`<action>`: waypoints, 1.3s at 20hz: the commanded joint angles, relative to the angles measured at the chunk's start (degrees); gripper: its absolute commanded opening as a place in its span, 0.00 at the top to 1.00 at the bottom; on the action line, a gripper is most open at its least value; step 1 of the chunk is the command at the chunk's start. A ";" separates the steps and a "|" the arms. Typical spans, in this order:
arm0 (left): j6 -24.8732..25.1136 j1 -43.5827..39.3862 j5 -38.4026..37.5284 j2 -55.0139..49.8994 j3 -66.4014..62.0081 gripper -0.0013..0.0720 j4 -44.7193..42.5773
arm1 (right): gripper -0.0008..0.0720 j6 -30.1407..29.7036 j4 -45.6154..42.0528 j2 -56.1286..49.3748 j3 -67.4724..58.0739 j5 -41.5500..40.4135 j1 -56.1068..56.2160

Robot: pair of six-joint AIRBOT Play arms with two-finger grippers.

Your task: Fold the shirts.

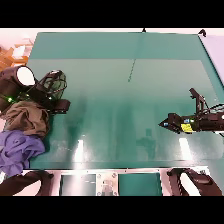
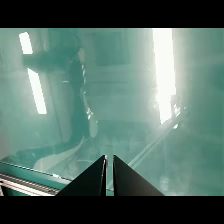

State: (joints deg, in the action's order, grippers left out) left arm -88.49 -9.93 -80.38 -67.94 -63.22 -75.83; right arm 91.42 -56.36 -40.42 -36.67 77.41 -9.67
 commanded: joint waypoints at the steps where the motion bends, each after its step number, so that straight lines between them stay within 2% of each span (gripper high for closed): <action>1: 0.02 0.00 0.02 -0.15 0.02 0.95 0.00 | 0.89 0.02 -0.02 0.02 0.15 0.13 0.04; 14: 0.02 0.00 1.11 -0.15 0.02 0.95 -0.02 | 0.89 0.02 0.02 0.00 0.17 -0.02 0.04; 15: 0.00 -0.02 3.08 -0.15 0.02 0.95 0.04 | 0.89 0.00 0.00 0.00 0.15 -0.07 0.04; 18: -0.07 -0.02 15.32 -0.15 0.02 0.95 0.33 | 0.89 0.02 0.02 0.00 0.17 -2.32 0.04; 21: -1.46 0.00 21.40 -0.17 0.02 0.95 2.36 | 0.89 0.02 0.02 -0.02 0.17 -4.61 0.04; 23: 0.35 0.00 26.88 -0.17 0.00 0.92 -2.05 | 0.89 0.00 0.02 -0.13 0.17 -7.30 0.04; 24: 0.44 0.28 30.18 -0.24 -0.20 0.37 -8.28 | 0.86 0.00 0.00 -0.13 0.15 -9.05 0.04; 25: -1.57 1.16 33.29 -0.28 -0.48 0.00 -15.78 | 0.72 -0.02 -0.02 -0.13 0.15 -10.67 0.04; 26: -3.32 2.91 35.58 -0.33 -0.81 0.00 -22.08 | 0.50 -0.15 -0.02 -0.13 0.15 -12.07 0.04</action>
State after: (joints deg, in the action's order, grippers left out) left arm -89.45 -8.86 -54.19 -68.18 -63.55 -83.29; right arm 91.42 -56.34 -40.51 -36.51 69.91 -9.67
